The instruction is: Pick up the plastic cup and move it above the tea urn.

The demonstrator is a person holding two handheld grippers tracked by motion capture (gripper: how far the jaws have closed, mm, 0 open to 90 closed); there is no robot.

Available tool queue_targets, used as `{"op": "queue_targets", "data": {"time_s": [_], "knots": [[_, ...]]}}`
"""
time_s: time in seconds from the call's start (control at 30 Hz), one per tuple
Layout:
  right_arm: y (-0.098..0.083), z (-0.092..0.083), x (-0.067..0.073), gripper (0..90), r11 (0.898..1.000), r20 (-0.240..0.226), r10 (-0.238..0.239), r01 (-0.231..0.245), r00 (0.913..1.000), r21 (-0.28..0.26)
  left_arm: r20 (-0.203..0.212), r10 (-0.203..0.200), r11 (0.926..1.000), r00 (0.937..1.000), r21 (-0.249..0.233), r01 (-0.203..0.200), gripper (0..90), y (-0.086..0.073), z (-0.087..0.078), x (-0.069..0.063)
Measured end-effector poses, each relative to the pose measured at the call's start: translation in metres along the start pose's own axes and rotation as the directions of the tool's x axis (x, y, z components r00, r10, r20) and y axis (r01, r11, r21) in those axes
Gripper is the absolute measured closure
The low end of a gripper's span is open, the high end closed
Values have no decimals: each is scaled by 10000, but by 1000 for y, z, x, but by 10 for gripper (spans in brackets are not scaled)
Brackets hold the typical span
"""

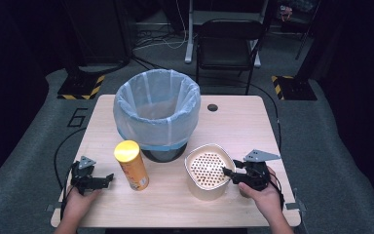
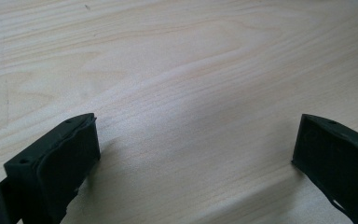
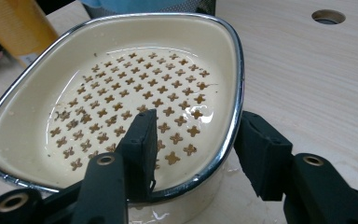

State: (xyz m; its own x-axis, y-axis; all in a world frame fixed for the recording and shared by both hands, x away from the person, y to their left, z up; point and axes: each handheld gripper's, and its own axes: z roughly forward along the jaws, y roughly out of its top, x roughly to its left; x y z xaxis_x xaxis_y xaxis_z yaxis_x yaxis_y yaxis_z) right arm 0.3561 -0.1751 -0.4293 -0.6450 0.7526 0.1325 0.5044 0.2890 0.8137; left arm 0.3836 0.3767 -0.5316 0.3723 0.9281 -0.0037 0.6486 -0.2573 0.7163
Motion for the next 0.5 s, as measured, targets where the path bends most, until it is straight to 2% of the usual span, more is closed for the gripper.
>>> {"op": "queue_targets", "data": {"time_s": [0.13, 0.2, 0.23, 0.33, 0.37, 0.4, 0.43, 0.47, 0.5], "knots": [[-7, -9, 5, 477, 10000, -256, 34, -34, 9997, -27, -2, -1, 10000, 10000, -2, 1, 2, 0, 0, 0], [-8, -13, 6, 439, 9999, -352, 99, -101, 9993, -55, -2, -1, 10000, 10000, 0, 1, 2, 0, 0, 0], [-8, -19, 6, 415, 9996, -315, 118, -127, 9994, -269, -1, -2, 10000, 10000, 0, 2, 2, 0, 0, 0], [-6, -35, 5, 367, 9959, -28, -34, 32, 10000, -899, -1, -3, 10000, 10000, 1, 3, 2, 0, 0, 0], [-6, -35, 5, 367, 9959, -28, -34, 32, 10000, -899, -2, -1, 10000, 10000, 2, 1, 2, 0, 0, 0], [-5, -40, 3, 340, 9943, 159, -125, 141, 9998, -1057, -1, -1, 10000, 10000, 0, 1, 2, 0, 0, 0], [-7, -47, -3, 276, 9923, 577, -268, 335, 9980, -1189, -2, 1, 10000, 10000, 0, -1, 2, 0, 0, 0], [-7, -47, -3, 276, 9923, 577, -268, 335, 9980, -1189, -2, 1, 10000, 10000, 0, -1, 2, 0, 0, 0], [-9, -49, -6, 242, 9929, 775, -244, 332, 9967, -1143, -1, 5, 10000, 10000, 6, -5, 2, 0, 0, 0]]}}
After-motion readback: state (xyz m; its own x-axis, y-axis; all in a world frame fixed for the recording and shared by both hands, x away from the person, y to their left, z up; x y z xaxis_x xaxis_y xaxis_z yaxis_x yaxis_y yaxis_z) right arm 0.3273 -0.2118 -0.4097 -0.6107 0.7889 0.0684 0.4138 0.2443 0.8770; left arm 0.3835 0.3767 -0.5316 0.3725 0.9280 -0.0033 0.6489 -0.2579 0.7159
